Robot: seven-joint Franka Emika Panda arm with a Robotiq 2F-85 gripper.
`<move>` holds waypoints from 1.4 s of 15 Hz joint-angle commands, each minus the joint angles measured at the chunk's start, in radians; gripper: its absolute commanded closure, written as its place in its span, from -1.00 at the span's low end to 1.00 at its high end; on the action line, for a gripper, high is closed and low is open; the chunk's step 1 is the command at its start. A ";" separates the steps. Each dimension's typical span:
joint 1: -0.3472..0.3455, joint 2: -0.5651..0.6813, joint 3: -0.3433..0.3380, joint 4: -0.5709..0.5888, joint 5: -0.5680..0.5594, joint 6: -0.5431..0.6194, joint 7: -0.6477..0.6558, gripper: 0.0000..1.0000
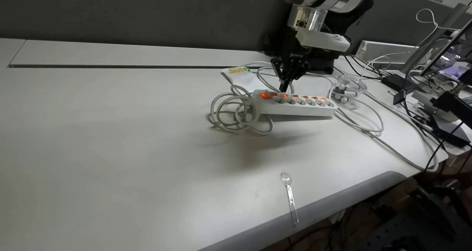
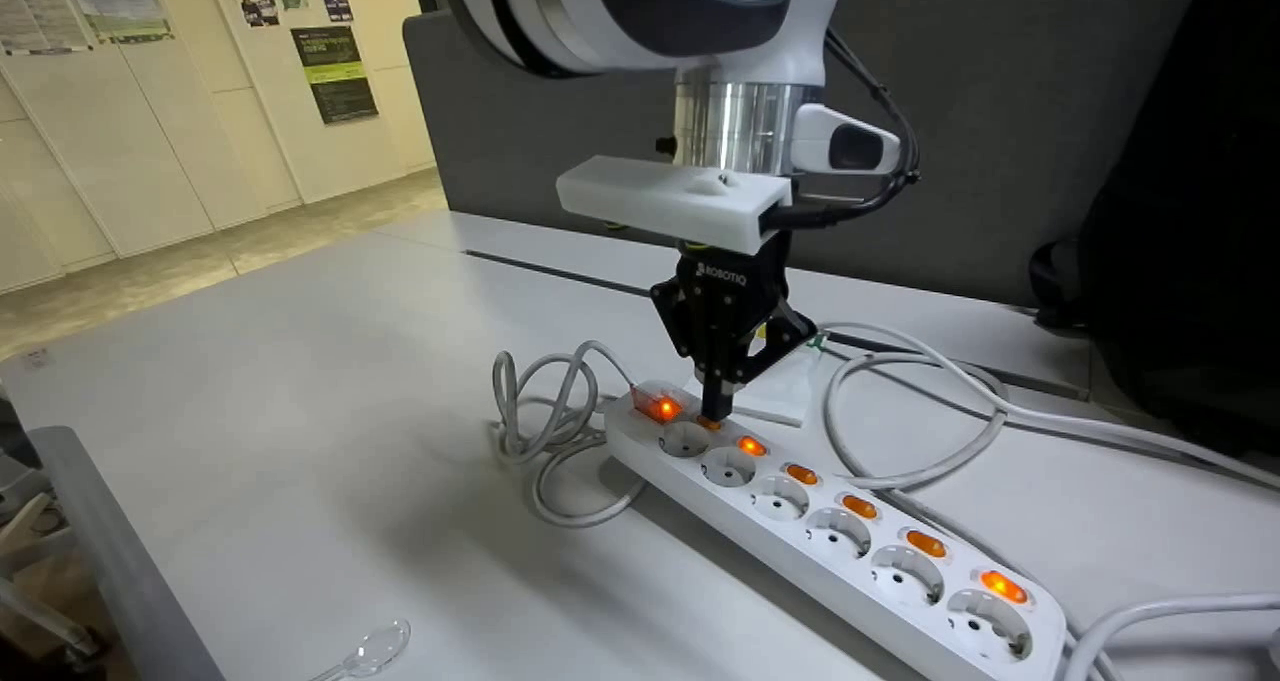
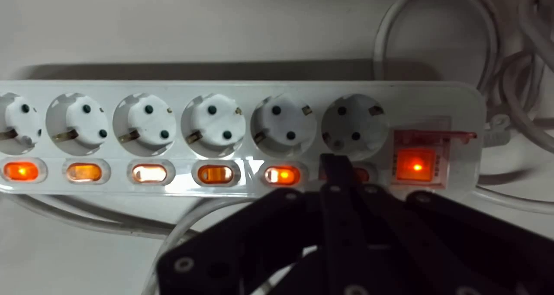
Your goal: Turn on the first switch from the main one on the adapter
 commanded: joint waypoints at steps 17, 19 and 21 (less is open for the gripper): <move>-0.001 0.026 0.022 0.007 0.001 0.036 -0.004 1.00; -0.001 0.026 0.020 0.008 0.000 0.037 -0.001 1.00; -0.003 0.031 0.019 0.014 0.002 0.036 0.000 1.00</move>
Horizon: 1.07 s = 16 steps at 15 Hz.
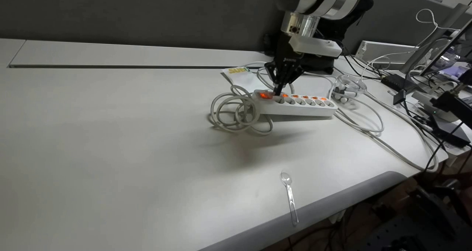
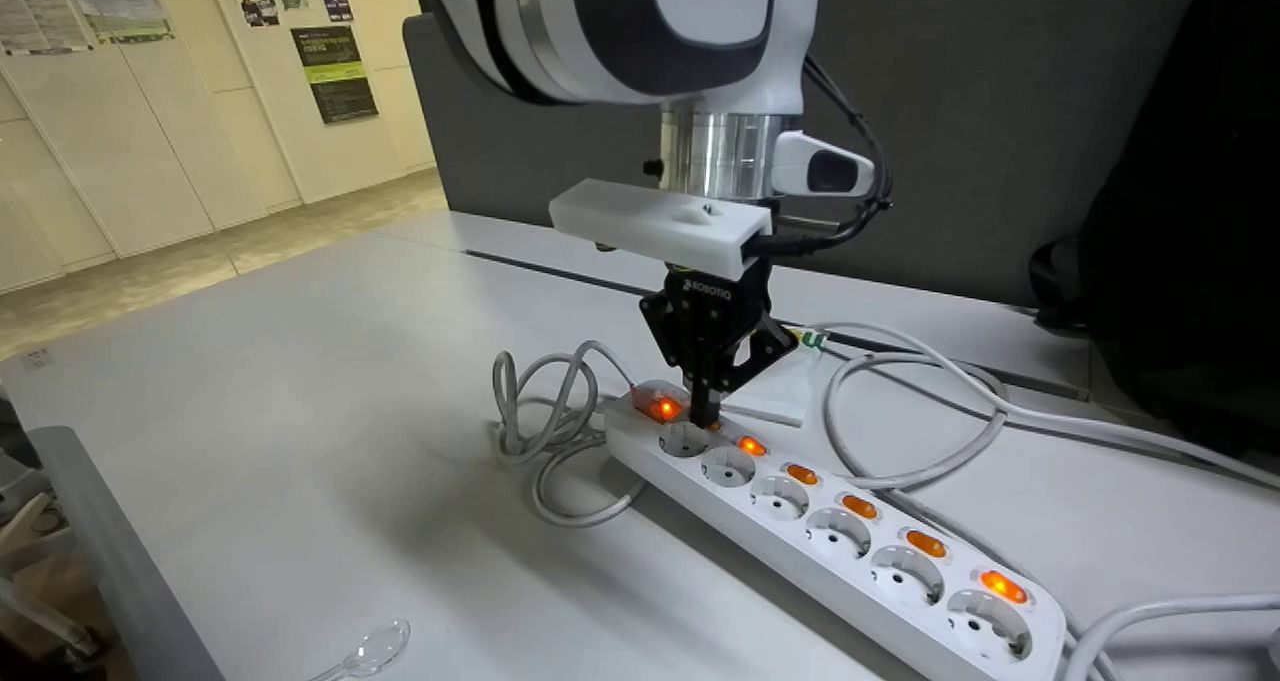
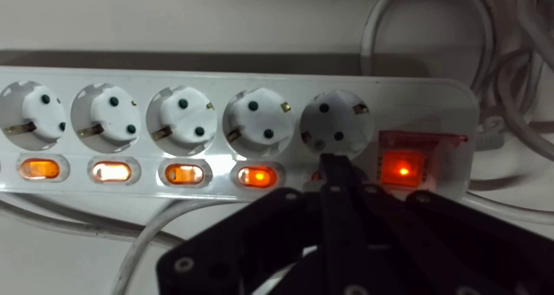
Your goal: Turn on the first switch from the main one on the adapter
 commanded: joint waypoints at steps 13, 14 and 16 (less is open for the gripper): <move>-0.023 0.082 0.004 0.123 0.024 -0.122 -0.004 1.00; -0.029 0.098 0.007 0.147 0.032 -0.148 -0.008 1.00; -0.038 0.129 0.007 0.189 0.049 -0.192 -0.004 1.00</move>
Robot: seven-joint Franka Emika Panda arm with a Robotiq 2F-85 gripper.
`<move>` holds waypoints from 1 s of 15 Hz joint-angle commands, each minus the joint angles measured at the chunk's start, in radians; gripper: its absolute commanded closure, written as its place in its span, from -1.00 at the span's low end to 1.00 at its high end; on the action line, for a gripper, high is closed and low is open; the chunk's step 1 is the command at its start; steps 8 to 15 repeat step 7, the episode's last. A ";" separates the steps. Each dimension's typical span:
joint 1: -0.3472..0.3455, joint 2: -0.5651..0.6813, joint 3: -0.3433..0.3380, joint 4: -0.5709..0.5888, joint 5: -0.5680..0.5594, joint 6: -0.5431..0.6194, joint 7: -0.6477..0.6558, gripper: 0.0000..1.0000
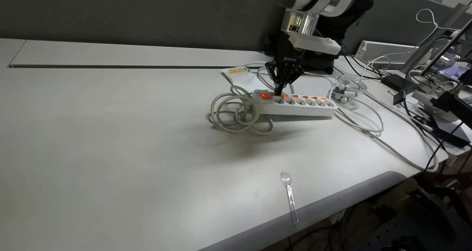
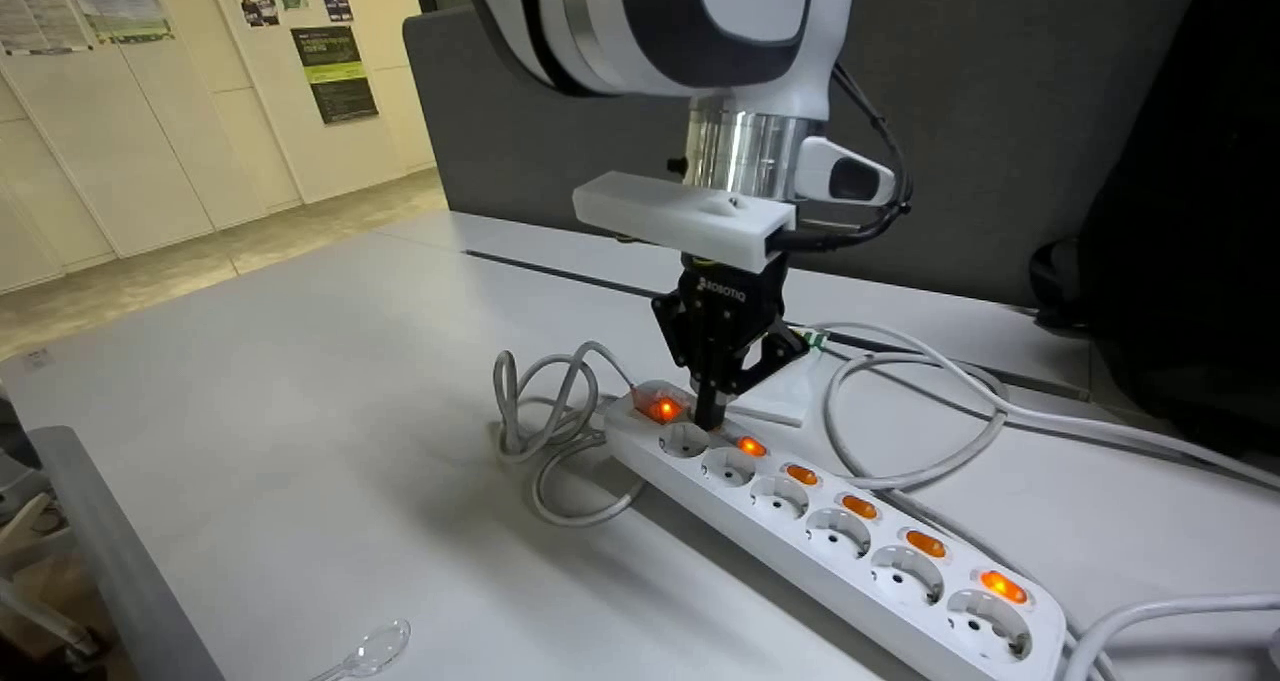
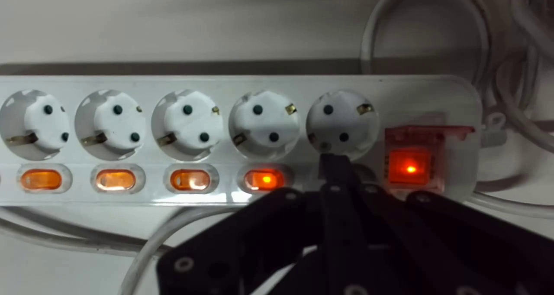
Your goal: Turn on the first switch from the main one on the adapter
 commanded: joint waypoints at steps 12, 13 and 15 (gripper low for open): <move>-0.065 0.146 0.022 0.193 0.098 -0.196 -0.021 1.00; -0.065 0.146 0.022 0.193 0.098 -0.196 -0.021 1.00; -0.065 0.146 0.022 0.193 0.098 -0.196 -0.021 1.00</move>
